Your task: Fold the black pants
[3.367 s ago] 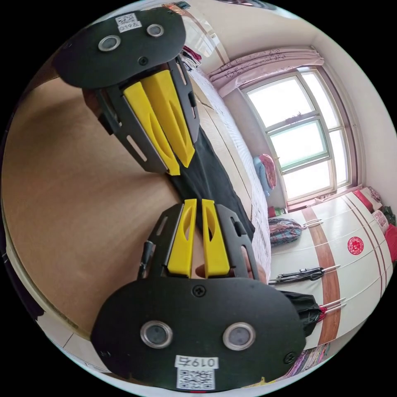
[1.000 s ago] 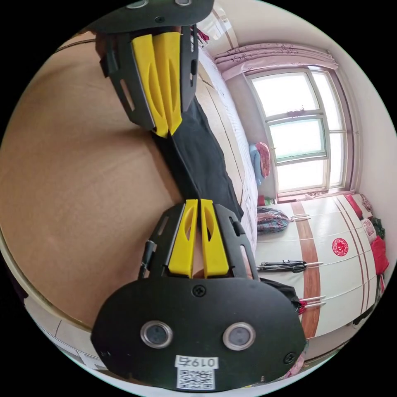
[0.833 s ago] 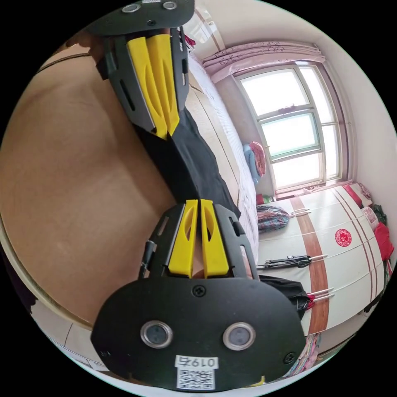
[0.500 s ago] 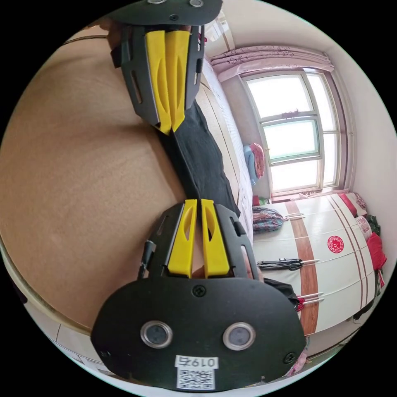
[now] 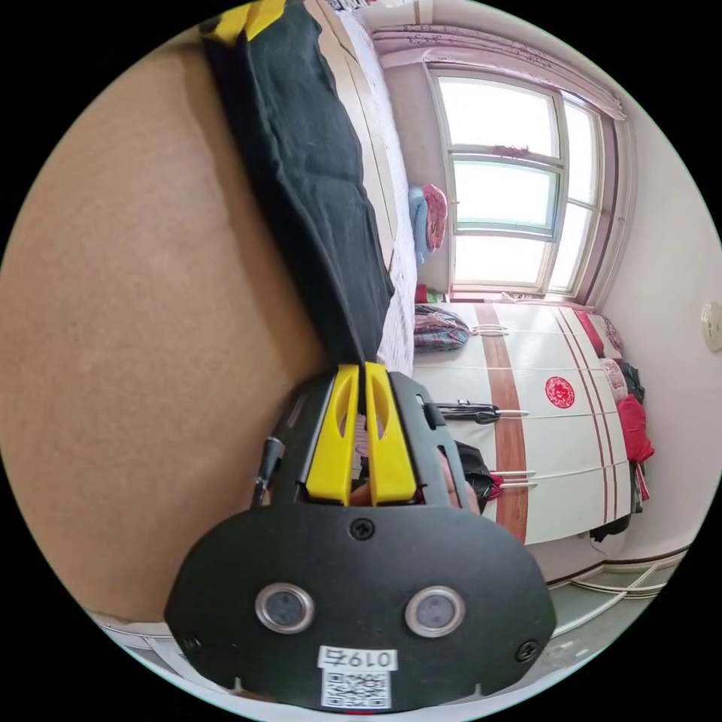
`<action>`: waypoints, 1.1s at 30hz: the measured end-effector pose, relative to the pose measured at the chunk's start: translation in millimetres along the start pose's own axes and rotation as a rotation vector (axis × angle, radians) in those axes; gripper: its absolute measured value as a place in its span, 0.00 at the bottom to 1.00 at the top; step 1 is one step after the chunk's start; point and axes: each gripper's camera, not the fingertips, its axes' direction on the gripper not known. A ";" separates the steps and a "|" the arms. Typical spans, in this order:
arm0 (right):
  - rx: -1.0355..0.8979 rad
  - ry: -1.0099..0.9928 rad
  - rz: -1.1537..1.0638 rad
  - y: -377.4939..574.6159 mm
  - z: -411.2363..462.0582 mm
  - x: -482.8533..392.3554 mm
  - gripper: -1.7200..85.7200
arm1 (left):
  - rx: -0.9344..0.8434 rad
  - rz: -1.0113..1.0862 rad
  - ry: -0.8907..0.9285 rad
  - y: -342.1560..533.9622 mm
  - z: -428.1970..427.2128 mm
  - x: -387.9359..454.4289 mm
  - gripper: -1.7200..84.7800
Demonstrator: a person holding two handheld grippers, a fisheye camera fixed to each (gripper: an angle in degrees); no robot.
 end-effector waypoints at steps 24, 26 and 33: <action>-0.070 0.075 0.030 -7.0 -15.8 -0.7 0.01 | -0.007 0.044 -0.071 -11.7 -2.6 16.6 0.03; -0.088 0.054 0.029 -8.6 -17.8 -2.9 0.01 | -0.011 0.052 -0.071 -12.6 -1.5 18.0 0.03; -0.077 0.109 0.012 -3.0 -35.2 -9.3 0.01 | -0.012 0.073 -0.083 -13.9 -0.5 20.9 0.03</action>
